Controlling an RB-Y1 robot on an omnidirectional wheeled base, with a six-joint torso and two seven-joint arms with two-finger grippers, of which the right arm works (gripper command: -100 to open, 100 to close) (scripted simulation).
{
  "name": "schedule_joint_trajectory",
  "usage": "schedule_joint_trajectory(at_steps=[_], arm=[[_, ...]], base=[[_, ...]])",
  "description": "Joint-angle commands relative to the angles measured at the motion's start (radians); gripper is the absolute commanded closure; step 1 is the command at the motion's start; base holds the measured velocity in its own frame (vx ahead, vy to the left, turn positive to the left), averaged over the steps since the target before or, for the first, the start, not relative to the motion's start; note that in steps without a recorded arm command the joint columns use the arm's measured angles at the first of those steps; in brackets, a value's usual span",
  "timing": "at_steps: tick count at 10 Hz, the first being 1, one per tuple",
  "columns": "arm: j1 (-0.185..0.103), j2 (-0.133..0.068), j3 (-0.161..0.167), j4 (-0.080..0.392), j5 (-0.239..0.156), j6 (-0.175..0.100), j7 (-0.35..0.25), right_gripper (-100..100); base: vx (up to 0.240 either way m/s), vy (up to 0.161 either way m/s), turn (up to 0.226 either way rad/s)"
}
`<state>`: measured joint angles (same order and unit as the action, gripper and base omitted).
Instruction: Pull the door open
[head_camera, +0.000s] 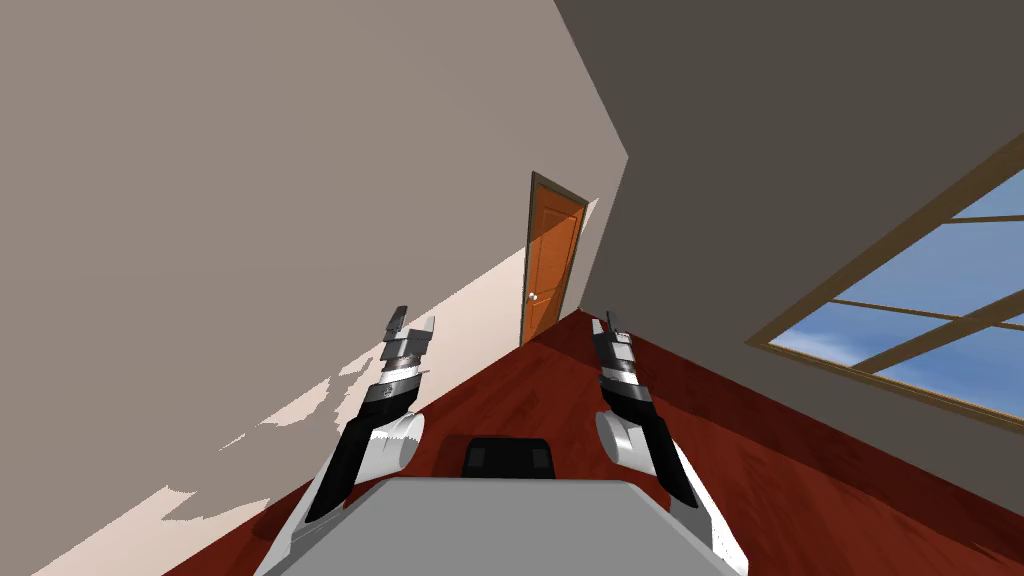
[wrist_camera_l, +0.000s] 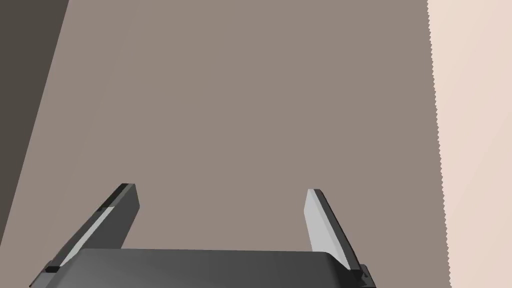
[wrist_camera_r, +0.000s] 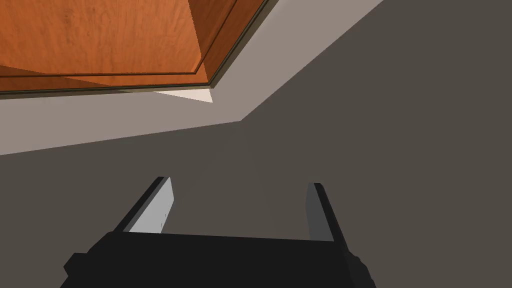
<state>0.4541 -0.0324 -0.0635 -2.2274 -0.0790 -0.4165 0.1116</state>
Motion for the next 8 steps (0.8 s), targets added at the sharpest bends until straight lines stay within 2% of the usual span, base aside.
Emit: schedule_joint_trajectory(at_steps=[1,4,8], arm=[[-0.011,-0.005,0.001,0.030,0.008,-0.009,0.020,-100],[-0.035,-0.016,0.005,0.097,0.026,-0.030,0.064,-100],[-0.061,-0.026,0.008,0.172,0.046,-0.053,0.114,-100]], base=[[0.057,-0.016,0.037],[0.143,-0.041,0.044],[0.089,-0.045,0.035]])
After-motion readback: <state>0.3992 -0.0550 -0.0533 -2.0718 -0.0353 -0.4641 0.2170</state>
